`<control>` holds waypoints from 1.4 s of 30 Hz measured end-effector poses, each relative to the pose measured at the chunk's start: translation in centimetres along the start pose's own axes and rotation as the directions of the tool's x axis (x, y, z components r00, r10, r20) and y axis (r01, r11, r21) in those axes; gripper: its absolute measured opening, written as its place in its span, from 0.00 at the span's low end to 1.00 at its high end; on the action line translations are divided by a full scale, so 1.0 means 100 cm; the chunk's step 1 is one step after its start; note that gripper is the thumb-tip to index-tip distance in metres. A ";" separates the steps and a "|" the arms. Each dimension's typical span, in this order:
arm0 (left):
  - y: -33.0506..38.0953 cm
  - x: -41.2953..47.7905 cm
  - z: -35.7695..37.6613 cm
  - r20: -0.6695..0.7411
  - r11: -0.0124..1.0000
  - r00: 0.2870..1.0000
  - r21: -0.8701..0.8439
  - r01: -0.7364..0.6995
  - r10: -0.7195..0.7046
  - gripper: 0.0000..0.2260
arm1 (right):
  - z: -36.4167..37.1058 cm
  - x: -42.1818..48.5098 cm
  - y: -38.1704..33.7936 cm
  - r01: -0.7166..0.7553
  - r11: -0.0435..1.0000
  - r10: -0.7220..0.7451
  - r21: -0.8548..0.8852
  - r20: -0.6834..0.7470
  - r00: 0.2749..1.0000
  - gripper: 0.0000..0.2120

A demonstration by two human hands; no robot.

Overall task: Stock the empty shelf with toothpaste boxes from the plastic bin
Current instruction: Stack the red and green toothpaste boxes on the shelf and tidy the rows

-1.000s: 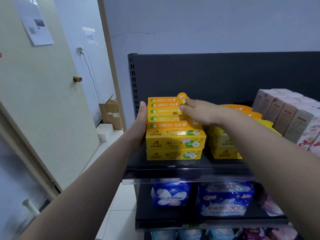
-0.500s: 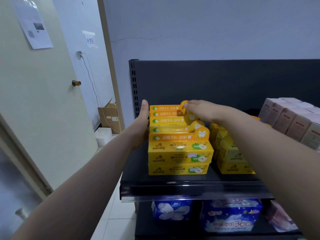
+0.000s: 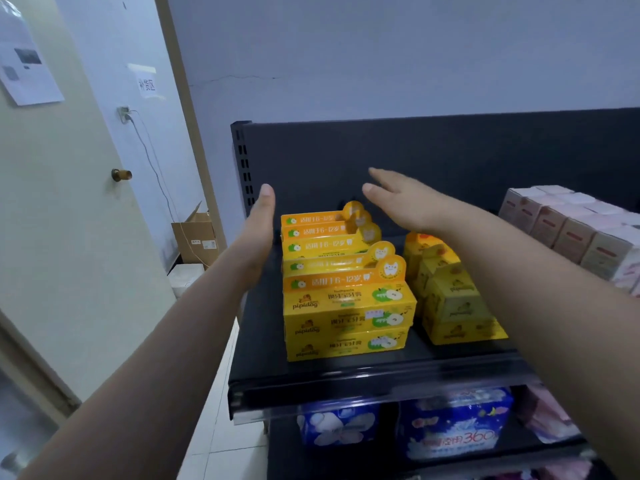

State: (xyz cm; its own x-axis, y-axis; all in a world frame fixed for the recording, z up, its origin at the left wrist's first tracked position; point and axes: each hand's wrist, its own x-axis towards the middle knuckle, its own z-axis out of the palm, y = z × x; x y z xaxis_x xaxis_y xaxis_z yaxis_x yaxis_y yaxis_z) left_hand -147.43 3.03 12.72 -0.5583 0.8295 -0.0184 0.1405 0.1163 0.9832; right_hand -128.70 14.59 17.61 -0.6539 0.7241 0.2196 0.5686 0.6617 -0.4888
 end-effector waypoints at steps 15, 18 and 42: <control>0.038 -0.118 0.092 0.384 0.322 0.761 0.738 -0.593 0.522 0.32 | -0.029 -0.157 0.104 0.033 0.937 -0.082 -0.347 -0.128 0.988 0.38; 0.033 -0.124 0.121 0.361 0.230 0.766 0.809 -0.541 0.533 0.33 | -0.022 -0.160 0.118 0.079 0.919 -0.142 -0.385 -0.136 0.980 0.36; -0.037 -0.183 0.311 0.240 0.486 0.729 0.609 -0.627 0.641 0.31 | -0.036 -0.240 0.246 -0.167 0.973 0.222 0.159 -0.447 0.867 0.45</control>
State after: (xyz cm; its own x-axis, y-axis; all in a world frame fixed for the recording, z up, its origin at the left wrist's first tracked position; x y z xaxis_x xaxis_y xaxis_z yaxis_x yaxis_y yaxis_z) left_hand -112.30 4.43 3.76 -0.1204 0.8107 0.5729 0.9161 -0.1315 0.3787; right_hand -97.19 14.18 3.32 -0.2178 0.8612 0.4592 0.5827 0.4922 -0.6467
